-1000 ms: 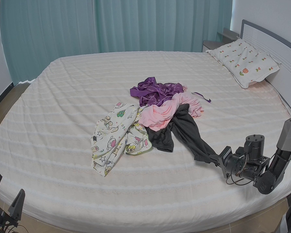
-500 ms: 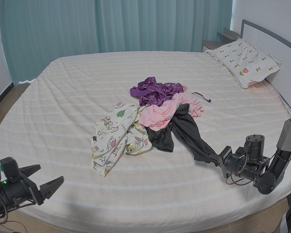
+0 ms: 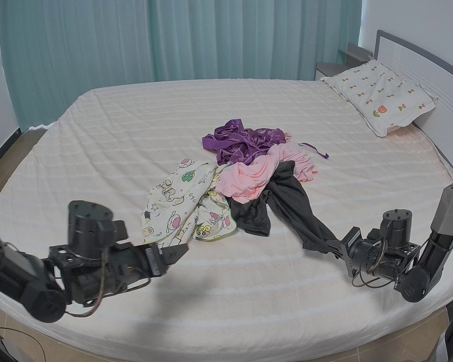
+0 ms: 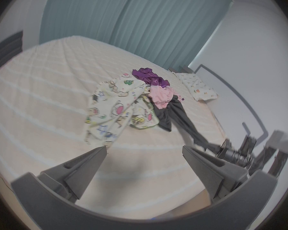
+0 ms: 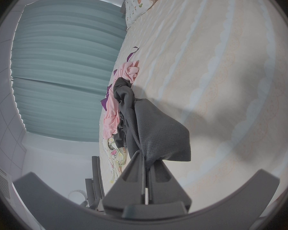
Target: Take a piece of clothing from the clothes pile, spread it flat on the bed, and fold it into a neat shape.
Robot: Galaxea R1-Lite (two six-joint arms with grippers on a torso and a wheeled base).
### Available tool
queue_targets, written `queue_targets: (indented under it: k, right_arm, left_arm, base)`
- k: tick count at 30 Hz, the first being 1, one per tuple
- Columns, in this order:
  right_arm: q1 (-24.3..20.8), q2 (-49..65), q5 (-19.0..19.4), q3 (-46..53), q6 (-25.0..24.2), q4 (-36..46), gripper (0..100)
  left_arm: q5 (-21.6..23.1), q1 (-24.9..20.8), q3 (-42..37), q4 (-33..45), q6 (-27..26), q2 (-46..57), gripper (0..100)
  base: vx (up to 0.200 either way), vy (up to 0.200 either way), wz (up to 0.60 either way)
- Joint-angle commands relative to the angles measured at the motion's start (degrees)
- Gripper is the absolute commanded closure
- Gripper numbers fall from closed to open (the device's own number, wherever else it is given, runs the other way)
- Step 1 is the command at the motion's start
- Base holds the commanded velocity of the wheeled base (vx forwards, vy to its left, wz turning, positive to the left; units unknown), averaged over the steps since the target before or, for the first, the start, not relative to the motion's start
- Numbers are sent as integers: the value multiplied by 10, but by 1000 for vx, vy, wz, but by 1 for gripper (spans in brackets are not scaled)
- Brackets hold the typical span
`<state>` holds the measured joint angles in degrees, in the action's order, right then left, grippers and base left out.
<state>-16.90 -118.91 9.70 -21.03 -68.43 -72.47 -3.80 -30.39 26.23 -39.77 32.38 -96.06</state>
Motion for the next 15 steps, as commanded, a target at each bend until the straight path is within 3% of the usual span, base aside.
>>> queue_targets:
  k: [1, 7, 15]
  right_arm:
    - [-1, 0, 0, 1, 0, 0, 100]
    - [-2, 0, 0, 1, 0, 0, 100]
    - [-6, 4, -3, 13, -14, -30, 100]
  left_arm:
    - [-24, -69, 121, -25, 94, -156, 0]
    - [9, -81, 184, -24, 128, -211, 0]
    - [14, -78, 296, -24, 138, -297, 0]
  base:
    - [0, 0, 0]
    - [0, 0, 0]
    - [0, 0, 0]
